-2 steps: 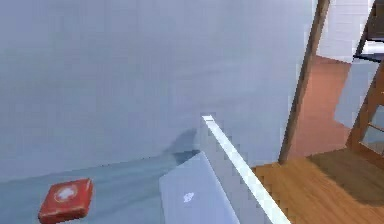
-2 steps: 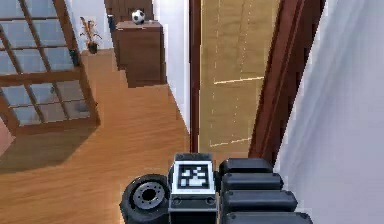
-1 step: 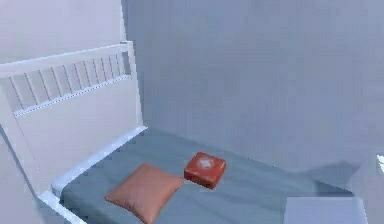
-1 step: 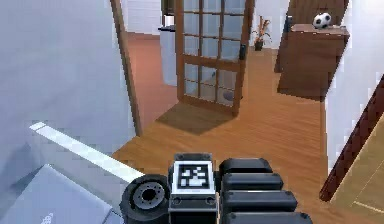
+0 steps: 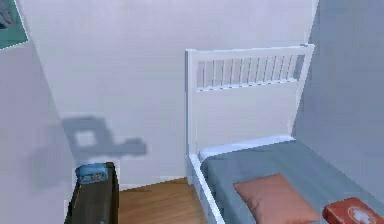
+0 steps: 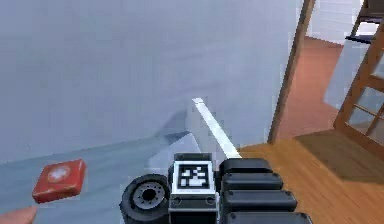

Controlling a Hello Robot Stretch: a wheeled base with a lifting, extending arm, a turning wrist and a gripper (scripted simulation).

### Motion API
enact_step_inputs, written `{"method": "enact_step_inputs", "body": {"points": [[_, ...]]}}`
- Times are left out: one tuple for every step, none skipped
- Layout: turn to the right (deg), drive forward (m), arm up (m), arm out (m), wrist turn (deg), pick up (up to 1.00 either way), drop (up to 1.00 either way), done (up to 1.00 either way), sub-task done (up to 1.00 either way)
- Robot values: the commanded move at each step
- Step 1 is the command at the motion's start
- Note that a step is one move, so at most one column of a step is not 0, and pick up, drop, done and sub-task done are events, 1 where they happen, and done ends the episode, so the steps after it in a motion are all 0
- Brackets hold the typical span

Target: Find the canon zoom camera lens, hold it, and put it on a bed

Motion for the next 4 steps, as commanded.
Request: {"method": "enact_step_inputs", "body": {"points": [[-6.0, 0.0, 0.0, 0.0, 0.0, 0.0, 0.0, 0.0, 0.0], [45.0, 0.0, 0.0, 0.0, 0.0, 0.0, 0.0, 0.0, 0.0], [45.0, 0.0, 0.0, 0.0, 0.0, 0.0, 0.0, 0.0, 0.0], [45.0, 0.0, 0.0, 0.0, 0.0, 0.0, 0.0, 0.0, 0.0]]}}
